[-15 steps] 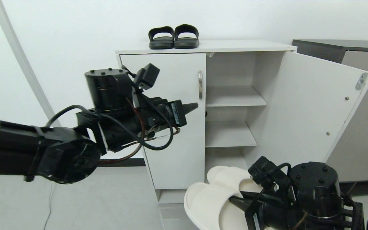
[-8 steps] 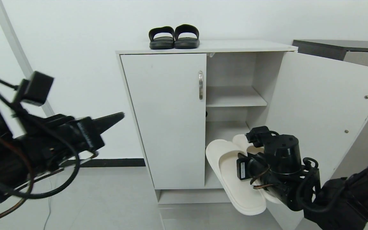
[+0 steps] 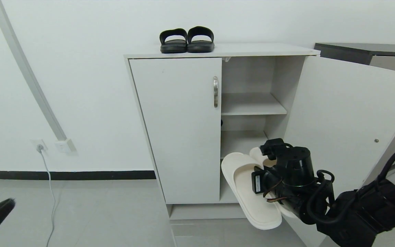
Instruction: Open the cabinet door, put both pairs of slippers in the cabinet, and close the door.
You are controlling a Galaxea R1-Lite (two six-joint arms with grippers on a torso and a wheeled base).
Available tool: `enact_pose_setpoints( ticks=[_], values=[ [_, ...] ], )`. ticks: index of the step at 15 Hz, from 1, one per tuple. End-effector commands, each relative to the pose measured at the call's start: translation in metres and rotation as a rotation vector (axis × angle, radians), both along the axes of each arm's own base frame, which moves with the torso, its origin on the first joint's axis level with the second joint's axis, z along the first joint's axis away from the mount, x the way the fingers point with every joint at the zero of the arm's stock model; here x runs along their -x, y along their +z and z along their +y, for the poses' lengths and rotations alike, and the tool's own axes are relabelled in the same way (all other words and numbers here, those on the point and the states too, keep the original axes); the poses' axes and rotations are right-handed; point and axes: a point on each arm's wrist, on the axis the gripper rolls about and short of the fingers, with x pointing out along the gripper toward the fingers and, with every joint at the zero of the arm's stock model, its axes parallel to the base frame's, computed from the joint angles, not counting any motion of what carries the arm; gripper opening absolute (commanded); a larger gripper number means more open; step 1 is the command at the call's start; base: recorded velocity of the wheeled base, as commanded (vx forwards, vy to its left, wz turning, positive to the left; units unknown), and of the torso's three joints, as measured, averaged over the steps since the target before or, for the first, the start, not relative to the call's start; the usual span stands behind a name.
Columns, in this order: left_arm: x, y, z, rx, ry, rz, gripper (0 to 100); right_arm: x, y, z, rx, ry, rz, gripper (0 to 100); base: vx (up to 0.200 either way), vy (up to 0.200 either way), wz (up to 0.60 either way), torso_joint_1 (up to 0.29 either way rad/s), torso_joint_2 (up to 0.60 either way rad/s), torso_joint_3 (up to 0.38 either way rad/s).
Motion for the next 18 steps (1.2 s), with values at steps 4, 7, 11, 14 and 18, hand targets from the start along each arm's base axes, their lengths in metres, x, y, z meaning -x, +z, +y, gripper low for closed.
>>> enact_pose_setpoints(
  ticks=[4, 7, 11, 14, 18],
  values=[
    [0.066, -0.079, 0.003, -0.128, 0.152, -0.095, 0, 0.003, -0.001, 0.003, 0.002, 0.011, 0.001, 0, 0.000, 0.000, 0.00, 0.000, 0.00, 0.000],
    [0.065, -0.087, 0.000, -0.110, -0.008, -0.140, 0, 0.004, -0.001, 0.004, 0.003, 0.015, 0.003, 0, 0.000, 0.000, 0.00, 0.000, 0.00, 0.000],
    [0.065, -0.088, -0.001, -0.131, -0.051, -0.141, 0, 0.005, -0.001, 0.006, 0.000, 0.025, -0.001, 0, 0.000, 0.000, 0.00, 0.000, 0.00, 0.000],
    [0.065, -0.088, 0.002, -0.082, 0.073, -0.130, 0, 0.006, -0.002, 0.010, -0.007, 0.034, -0.011, 0, 0.000, 0.000, 0.00, 0.000, 0.00, 0.000],
    [0.065, -0.090, 0.002, -0.178, 0.080, -0.103, 0, 0.007, -0.007, 0.012, 0.002, 0.039, -0.002, 0, 0.000, 0.000, 0.00, 0.000, 0.00, 0.000]
  ],
)
